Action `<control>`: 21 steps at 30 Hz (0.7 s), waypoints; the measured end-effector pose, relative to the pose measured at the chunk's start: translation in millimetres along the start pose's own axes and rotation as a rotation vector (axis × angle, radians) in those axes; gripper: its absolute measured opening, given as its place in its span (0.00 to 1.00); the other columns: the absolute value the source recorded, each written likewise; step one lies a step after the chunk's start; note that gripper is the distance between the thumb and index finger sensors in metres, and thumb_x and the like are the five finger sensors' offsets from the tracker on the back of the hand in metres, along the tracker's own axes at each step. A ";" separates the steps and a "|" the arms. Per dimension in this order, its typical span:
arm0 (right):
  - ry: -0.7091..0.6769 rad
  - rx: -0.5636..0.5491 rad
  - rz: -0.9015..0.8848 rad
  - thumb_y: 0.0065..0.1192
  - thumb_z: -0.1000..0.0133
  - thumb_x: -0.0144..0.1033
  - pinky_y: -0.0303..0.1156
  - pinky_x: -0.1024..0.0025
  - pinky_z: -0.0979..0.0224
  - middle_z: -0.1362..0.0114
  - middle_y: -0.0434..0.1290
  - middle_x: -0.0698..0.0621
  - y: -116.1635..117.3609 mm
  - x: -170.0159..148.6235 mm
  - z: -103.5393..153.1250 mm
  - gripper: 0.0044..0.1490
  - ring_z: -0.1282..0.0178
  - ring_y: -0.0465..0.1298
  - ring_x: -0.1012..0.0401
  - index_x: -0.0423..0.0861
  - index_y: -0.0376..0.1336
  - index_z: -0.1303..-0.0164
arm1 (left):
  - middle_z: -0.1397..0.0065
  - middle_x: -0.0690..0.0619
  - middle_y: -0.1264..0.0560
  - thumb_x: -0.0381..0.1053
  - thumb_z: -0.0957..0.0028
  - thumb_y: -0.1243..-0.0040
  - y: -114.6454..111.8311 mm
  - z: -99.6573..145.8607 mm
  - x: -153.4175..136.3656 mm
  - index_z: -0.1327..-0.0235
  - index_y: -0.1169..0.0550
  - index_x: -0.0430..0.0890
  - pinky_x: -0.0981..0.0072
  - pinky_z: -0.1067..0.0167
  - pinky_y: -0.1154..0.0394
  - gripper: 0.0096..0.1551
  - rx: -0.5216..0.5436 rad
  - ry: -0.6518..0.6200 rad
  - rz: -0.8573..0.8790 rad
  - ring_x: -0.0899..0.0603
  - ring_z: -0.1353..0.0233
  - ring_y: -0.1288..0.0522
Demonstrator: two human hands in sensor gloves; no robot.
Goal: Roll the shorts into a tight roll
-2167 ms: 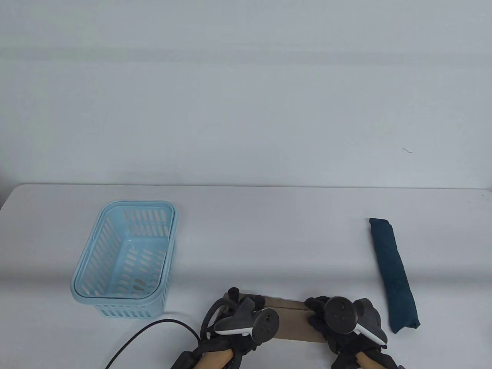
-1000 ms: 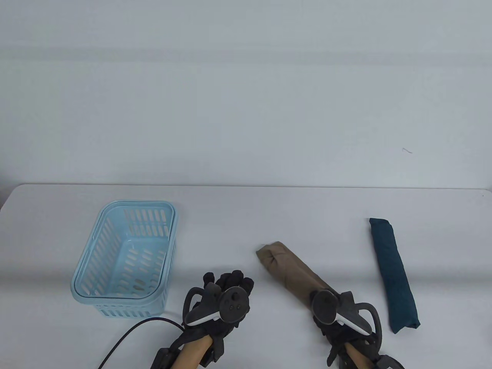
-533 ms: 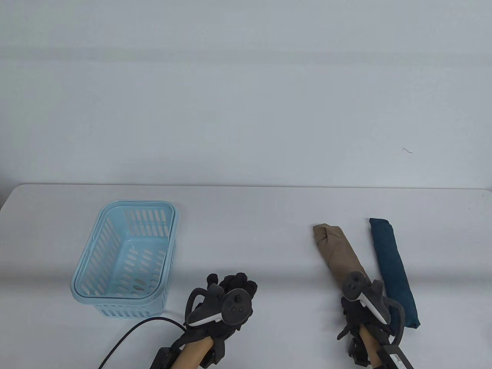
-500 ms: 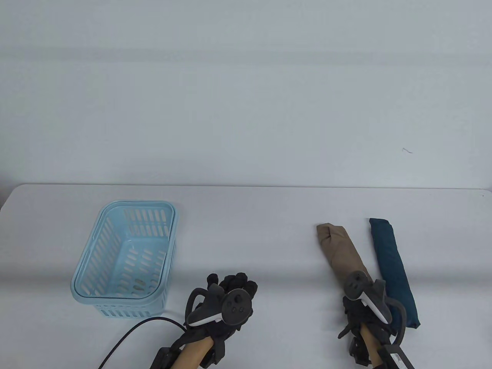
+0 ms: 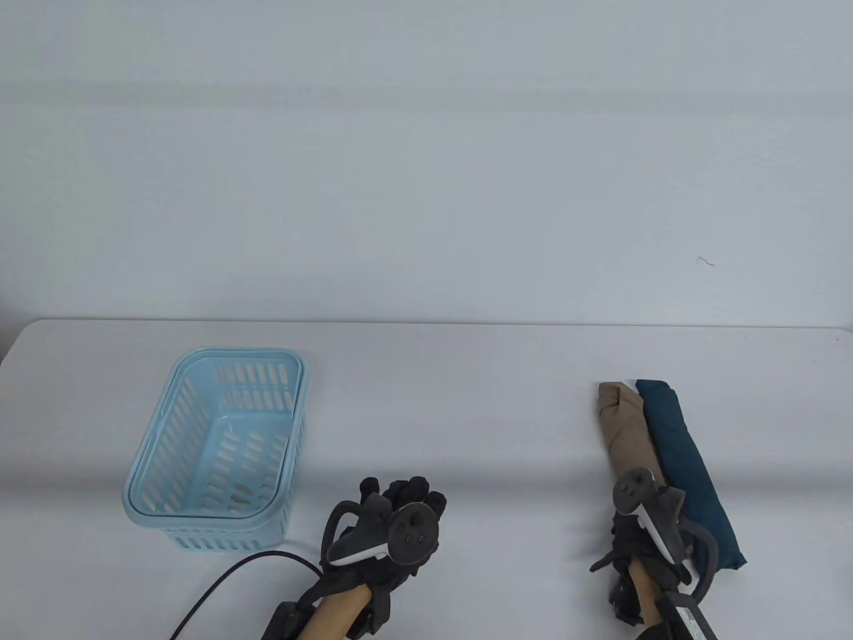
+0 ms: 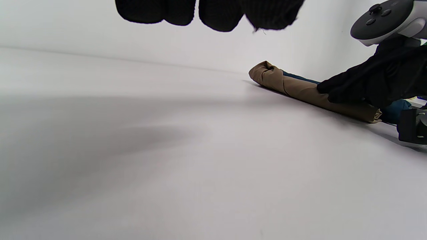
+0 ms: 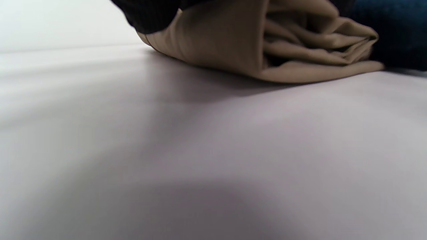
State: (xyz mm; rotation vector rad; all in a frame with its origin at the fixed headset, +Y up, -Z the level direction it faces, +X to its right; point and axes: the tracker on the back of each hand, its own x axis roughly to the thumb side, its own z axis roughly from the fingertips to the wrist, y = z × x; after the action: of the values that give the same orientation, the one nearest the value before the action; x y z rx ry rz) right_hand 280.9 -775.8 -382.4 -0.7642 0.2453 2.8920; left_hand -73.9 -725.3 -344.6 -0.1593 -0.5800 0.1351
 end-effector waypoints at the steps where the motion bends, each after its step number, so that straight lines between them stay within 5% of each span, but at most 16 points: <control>1: 0.001 0.001 -0.002 0.49 0.42 0.43 0.60 0.46 0.27 0.18 0.48 0.37 0.0 0.2 0.0 0.40 0.23 0.55 0.40 0.45 0.45 0.21 | 0.16 0.32 0.46 0.51 0.43 0.51 -0.8 -0.8 -0.2 0.22 0.39 0.40 0.18 0.35 0.57 0.37 -0.005 -0.001 -0.004 0.25 0.19 0.44; 10: -0.020 0.056 -0.022 0.49 0.42 0.44 0.58 0.45 0.26 0.18 0.46 0.36 -4.7 -1.0 -1.0 0.41 0.23 0.53 0.40 0.45 0.43 0.21 | 0.16 0.32 0.46 0.51 0.43 0.50 -0.1 -0.4 -6.3 0.22 0.40 0.40 0.18 0.35 0.57 0.37 -0.016 0.020 -0.002 0.25 0.19 0.44; 13: -0.065 -0.038 -0.033 0.48 0.42 0.45 0.57 0.44 0.26 0.20 0.47 0.37 -16.8 1.3 5.6 0.45 0.24 0.54 0.40 0.40 0.39 0.21 | 0.17 0.32 0.44 0.52 0.43 0.50 6.5 2.2 -7.0 0.22 0.39 0.39 0.18 0.35 0.55 0.37 -0.006 0.038 0.002 0.25 0.19 0.42; 21: -0.392 -0.246 -0.107 0.48 0.42 0.47 0.50 0.35 0.23 0.15 0.41 0.41 -88.2 42.9 49.3 0.46 0.17 0.47 0.42 0.45 0.36 0.20 | 0.17 0.33 0.43 0.53 0.43 0.51 22.8 7.4 -10.8 0.22 0.39 0.40 0.18 0.34 0.54 0.37 0.049 0.076 -0.007 0.24 0.19 0.41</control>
State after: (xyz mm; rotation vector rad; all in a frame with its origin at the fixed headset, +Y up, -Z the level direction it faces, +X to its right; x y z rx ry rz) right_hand 235.9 -676.2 -372.3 -0.2153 -0.1921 2.9191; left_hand -88.7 -704.1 -348.5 -0.1146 -0.5013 0.1360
